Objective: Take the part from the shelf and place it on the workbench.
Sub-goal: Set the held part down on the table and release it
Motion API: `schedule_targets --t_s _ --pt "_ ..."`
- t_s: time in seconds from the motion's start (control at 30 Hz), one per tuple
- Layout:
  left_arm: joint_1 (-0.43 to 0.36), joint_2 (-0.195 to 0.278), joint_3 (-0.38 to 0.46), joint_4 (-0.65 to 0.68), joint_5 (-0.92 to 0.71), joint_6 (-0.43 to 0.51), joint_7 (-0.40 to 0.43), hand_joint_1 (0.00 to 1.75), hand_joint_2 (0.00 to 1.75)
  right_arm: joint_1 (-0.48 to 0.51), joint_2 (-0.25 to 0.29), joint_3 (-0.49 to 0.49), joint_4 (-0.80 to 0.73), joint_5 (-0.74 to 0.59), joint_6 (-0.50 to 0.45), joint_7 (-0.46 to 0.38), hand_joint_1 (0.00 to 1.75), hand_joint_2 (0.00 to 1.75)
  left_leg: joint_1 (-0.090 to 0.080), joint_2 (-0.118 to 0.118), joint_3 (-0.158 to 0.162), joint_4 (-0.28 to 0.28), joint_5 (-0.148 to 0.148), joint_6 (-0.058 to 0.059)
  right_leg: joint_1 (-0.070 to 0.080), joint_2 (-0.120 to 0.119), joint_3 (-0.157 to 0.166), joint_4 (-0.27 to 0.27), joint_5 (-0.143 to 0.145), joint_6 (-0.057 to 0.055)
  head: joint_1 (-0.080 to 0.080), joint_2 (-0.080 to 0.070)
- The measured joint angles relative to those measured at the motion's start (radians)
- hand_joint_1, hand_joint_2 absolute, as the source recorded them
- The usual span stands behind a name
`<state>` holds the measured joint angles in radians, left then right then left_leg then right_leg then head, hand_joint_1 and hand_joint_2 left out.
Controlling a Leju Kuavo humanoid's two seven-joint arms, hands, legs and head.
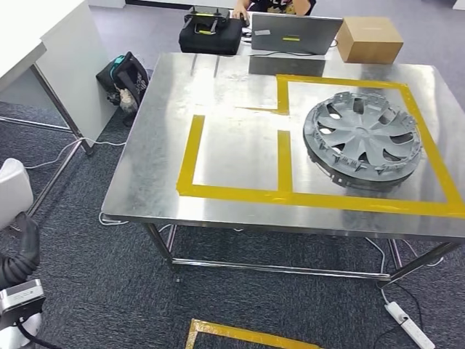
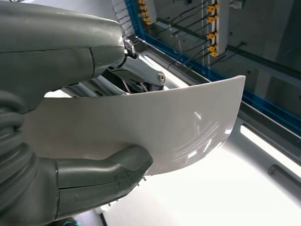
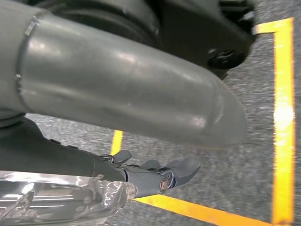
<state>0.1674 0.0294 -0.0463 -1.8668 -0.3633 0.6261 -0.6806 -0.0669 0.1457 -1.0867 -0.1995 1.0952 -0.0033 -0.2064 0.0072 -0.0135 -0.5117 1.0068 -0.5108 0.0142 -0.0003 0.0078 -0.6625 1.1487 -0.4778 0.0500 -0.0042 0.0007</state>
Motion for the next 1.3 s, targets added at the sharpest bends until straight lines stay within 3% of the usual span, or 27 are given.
schedule_targets --t_s 0.07,0.2,0.27,0.33,0.37,0.4,0.43,0.5,0.57,0.7,0.73,0.83,0.9,1.1,1.3 --pt "-0.001 0.0 0.001 0.0 0.0 -0.004 0.0 1.75 1.75 -0.001 0.0 0.0 0.0 0.001 0.0 -0.001 0.0 0.0 0.0 0.0 0.011 -0.001 -0.014 -0.009 0.004 -0.001 0.025 -0.086 0.033 -0.01 -0.002 0.0" --pt "-0.004 0.0 0.0 0.0 0.0 -0.014 0.001 1.75 1.75 0.001 0.0 0.0 0.0 0.005 0.001 -0.002 0.0 0.0 0.001 0.002 0.014 0.016 -0.019 -0.03 0.006 0.0 0.049 -0.108 0.025 -0.034 -0.01 0.0" --pt "-0.01 0.001 -0.001 0.0 -0.002 -0.017 0.001 1.75 1.75 -0.001 0.0 0.001 0.0 0.006 0.001 -0.004 0.0 0.0 0.002 0.003 -0.03 0.094 -0.032 -0.039 0.001 0.002 0.071 -0.121 0.02 -0.044 -0.013 0.0" --pt "-0.014 0.002 -0.003 0.0 -0.004 -0.021 0.001 1.75 1.75 -0.004 0.001 0.001 0.0 0.008 0.002 -0.004 0.0 0.0 0.004 0.004 -0.113 0.211 -0.072 -0.048 0.0 0.002 0.087 -0.125 0.009 -0.049 -0.015 0.0" --pt "-0.014 0.003 -0.004 0.001 -0.004 -0.024 0.001 1.75 1.75 -0.003 0.001 0.001 0.0 0.01 0.003 -0.004 0.0 0.0 0.004 0.004 -0.15 0.252 -0.086 -0.051 0.0 0.002 0.095 -0.125 0.002 -0.05 -0.015 0.0" --pt "-0.015 0.003 -0.005 0.002 -0.005 -0.027 0.002 1.75 1.75 -0.003 0.001 0.002 0.0 0.011 0.004 -0.003 0.0 0.0 0.005 0.004 -0.174 0.265 -0.082 -0.052 0.0 0.003 0.105 -0.125 -0.007 -0.05 -0.016 0.0" --pt "-0.016 0.003 -0.006 0.003 -0.006 -0.03 0.003 1.75 1.75 -0.002 0.001 0.002 0.0 0.013 0.005 -0.003 0.0 0.0 0.005 0.004 -0.182 0.246 -0.055 -0.053 -0.001 0.004 0.118 -0.125 -0.015 -0.049 -0.016 0.0" --pt "-0.02 0.004 -0.009 0.004 -0.01 -0.034 0.004 1.75 1.75 -0.001 0.001 0.002 0.0 0.015 0.007 -0.003 0.0 0.0 0.006 0.004 -0.158 0.133 0.049 -0.053 -0.003 0.006 0.14 -0.125 -0.034 -0.042 -0.016 0.0" --pt "-0.027 0.005 -0.013 0.007 -0.014 -0.037 0.005 1.75 1.75 -0.003 0.002 0.003 0.0 0.017 0.008 -0.002 0.0 0.0 0.003 0.008 -0.131 0.038 0.096 -0.049 -0.002 0.009 0.153 -0.122 -0.051 -0.03 -0.018 0.0" --pt "-0.037 0.006 -0.024 0.013 -0.016 -0.047 0.013 1.75 1.75 -0.005 0.002 0.004 0.0 0.021 0.008 0.002 0.0 0.0 0.002 0.008 -0.118 0.017 0.096 -0.026 0.001 0.006 0.161 -0.127 -0.072 -0.008 -0.019 0.0" --pt "-0.041 0.006 -0.027 0.014 -0.016 -0.05 0.015 1.75 1.75 -0.005 0.002 0.004 0.0 0.022 0.008 0.002 0.0 0.0 0.002 0.007 -0.115 0.017 0.095 -0.024 0.001 0.005 0.164 -0.127 -0.067 -0.007 -0.017 0.0" --pt "-0.051 0.006 -0.038 0.02 -0.016 -0.055 0.019 1.75 1.75 -0.007 0.002 0.006 0.0 0.023 0.008 0.002 0.0 0.0 0.0 0.006 -0.109 0.016 0.09 -0.024 0.004 0.003 0.172 -0.138 -0.061 -0.028 -0.011 0.0" --pt "-0.055 0.006 -0.043 0.023 -0.016 -0.059 0.021 1.75 1.75 -0.008 0.002 0.007 0.0 0.024 0.009 0.002 0.0 0.0 -0.003 0.005 -0.109 0.016 0.086 -0.022 0.003 0.002 0.178 -0.148 -0.067 -0.034 -0.011 0.0" --pt "-0.097 0.012 -0.078 0.06 -0.025 -0.12 0.067 1.75 1.75 -0.007 0.002 0.012 0.0 0.037 0.014 0.002 0.0 0.0 -0.005 0.005 -0.109 0.017 0.084 -0.017 -0.001 0.0 0.18 -0.158 -0.068 -0.01 -0.012 0.0" --pt "-0.252 0.011 -0.158 0.22 0.015 -0.24 0.123 1.75 1.75 -0.014 0.002 0.038 0.0 0.08 0.032 0.012 0.0 0.0 -0.004 0.005 -0.106 0.013 0.091 -0.017 0.0 -0.001 0.18 -0.159 -0.063 -0.002 -0.012 0.0"
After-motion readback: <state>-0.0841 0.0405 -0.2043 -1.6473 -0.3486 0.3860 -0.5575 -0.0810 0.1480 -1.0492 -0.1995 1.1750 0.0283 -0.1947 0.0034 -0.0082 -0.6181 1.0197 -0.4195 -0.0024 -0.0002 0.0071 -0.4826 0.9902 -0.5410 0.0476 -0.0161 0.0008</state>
